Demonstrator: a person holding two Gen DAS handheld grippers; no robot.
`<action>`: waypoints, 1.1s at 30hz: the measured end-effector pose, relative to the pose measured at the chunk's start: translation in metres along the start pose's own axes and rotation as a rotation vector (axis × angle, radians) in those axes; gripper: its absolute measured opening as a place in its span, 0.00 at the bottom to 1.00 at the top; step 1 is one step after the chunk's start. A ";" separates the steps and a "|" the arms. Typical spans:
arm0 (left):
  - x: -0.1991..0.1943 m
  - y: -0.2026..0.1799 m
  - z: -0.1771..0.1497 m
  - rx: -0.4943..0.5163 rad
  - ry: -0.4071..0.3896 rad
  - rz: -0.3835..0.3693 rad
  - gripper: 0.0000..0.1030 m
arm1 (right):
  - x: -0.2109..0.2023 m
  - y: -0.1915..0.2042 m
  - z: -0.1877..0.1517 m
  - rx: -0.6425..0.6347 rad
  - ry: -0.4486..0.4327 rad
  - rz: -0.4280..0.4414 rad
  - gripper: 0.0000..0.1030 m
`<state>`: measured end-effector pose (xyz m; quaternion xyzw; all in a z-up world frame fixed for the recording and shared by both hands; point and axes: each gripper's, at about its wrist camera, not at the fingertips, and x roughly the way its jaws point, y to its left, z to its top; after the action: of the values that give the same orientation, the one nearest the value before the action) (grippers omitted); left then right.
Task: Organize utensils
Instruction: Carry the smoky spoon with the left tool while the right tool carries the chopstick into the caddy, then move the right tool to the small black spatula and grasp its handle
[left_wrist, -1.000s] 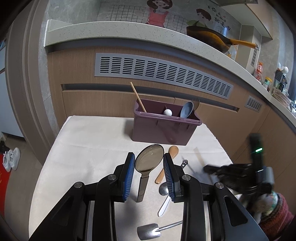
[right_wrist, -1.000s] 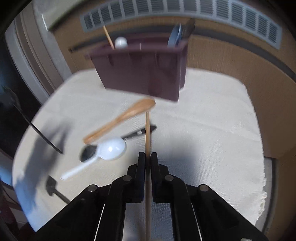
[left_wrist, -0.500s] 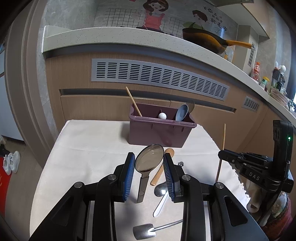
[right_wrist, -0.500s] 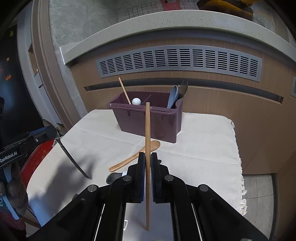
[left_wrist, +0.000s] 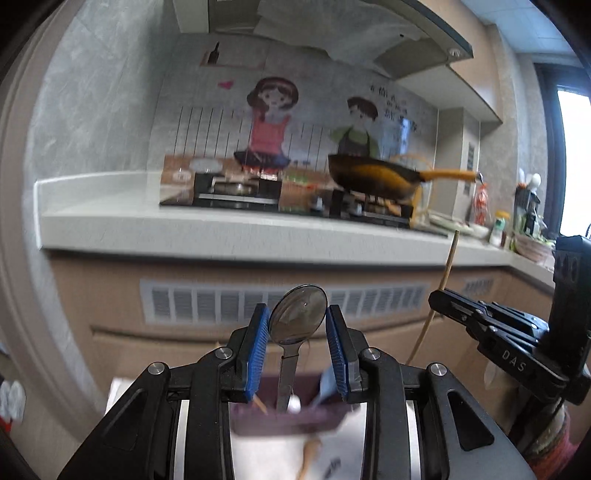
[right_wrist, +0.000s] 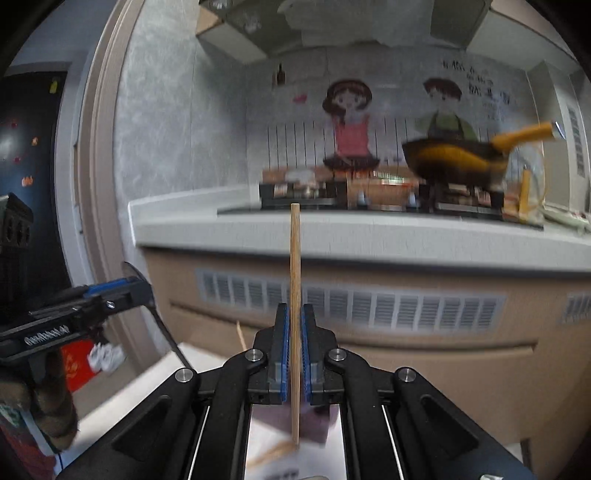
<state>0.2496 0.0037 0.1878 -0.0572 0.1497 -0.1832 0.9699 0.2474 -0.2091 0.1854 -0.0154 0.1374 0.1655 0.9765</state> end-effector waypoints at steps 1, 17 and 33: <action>0.007 0.004 0.003 -0.008 -0.001 -0.011 0.31 | 0.008 -0.002 0.005 0.001 -0.015 -0.010 0.06; 0.153 0.050 -0.067 -0.128 0.318 -0.097 0.33 | 0.156 -0.031 -0.067 0.051 0.263 0.036 0.09; 0.043 0.073 -0.133 -0.118 0.322 0.106 0.61 | 0.071 0.013 -0.149 -0.021 0.533 0.330 0.60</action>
<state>0.2712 0.0481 0.0382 -0.0759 0.3165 -0.1294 0.9366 0.2681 -0.1854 0.0226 -0.0458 0.3874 0.3131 0.8659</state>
